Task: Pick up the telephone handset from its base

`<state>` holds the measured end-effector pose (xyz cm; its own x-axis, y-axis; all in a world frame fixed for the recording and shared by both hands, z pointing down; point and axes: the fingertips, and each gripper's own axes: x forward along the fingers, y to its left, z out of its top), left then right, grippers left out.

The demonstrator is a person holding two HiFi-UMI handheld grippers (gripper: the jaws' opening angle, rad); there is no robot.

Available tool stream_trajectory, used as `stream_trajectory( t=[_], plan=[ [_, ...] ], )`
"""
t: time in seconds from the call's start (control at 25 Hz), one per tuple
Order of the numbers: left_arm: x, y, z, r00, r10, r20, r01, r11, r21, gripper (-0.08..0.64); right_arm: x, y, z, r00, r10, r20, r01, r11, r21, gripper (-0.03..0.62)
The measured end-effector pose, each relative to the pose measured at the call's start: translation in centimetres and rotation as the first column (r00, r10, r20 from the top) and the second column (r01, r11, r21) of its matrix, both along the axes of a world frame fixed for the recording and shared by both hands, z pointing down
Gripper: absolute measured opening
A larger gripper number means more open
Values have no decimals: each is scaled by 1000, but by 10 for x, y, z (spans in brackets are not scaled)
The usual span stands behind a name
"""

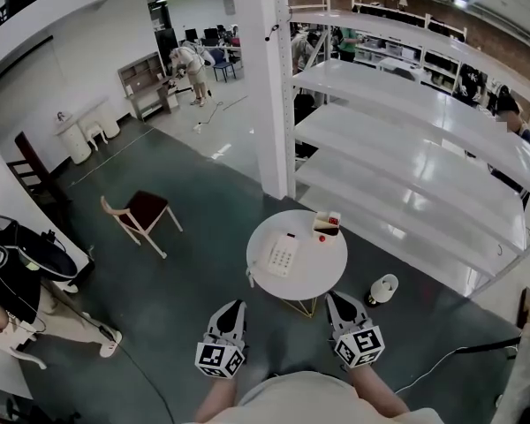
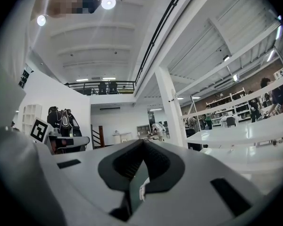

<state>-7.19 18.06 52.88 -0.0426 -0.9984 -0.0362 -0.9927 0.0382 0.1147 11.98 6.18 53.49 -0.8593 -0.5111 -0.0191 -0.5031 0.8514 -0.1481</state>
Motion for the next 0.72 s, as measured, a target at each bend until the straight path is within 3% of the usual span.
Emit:
stream_trajectory(
  t=[0.44,0.72],
  plan=[
    [-33,13,3,998,56,-26,-55,998,17,25,-29,19,3,999,46,-12,-46,999,6,9],
    [-39,24,-3,986,158,52,-160,986,41,25,-50,40,0,998,61,-10,-61,998,10,9]
  ],
)
